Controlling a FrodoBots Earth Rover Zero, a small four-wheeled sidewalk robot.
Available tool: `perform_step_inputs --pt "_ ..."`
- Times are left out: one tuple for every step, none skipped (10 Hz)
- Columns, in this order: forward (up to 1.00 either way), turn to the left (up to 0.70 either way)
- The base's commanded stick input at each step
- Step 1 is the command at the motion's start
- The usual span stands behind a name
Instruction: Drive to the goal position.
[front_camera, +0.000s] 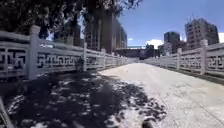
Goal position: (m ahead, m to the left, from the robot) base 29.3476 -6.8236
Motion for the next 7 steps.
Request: perform_step_inputs --pt "0.45 0.0" --pt "0.45 0.0" --pt "0.45 0.0" --pt "0.45 0.0" --pt "0.45 0.0" --pt "0.45 0.0" --pt "0.45 0.0"
